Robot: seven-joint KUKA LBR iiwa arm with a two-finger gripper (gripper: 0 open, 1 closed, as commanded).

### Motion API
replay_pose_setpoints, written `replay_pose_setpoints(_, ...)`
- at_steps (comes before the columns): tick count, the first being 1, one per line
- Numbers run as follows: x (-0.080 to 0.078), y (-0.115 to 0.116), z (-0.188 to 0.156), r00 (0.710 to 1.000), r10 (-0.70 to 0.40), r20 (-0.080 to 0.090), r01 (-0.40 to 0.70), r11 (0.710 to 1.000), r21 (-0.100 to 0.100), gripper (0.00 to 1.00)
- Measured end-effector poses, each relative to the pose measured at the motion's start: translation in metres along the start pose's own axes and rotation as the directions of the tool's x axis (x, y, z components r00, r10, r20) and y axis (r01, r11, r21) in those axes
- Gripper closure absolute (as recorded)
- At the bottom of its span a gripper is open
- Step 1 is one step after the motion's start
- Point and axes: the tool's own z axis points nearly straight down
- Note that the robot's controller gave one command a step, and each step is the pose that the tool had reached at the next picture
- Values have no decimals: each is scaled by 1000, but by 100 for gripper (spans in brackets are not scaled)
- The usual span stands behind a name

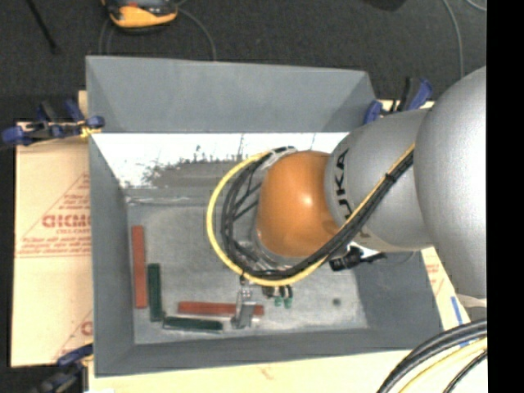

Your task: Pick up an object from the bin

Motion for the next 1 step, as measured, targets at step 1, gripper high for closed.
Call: replay_pose_setpoints(1,10,-5,45,998,-59,1,59,998,1,0)
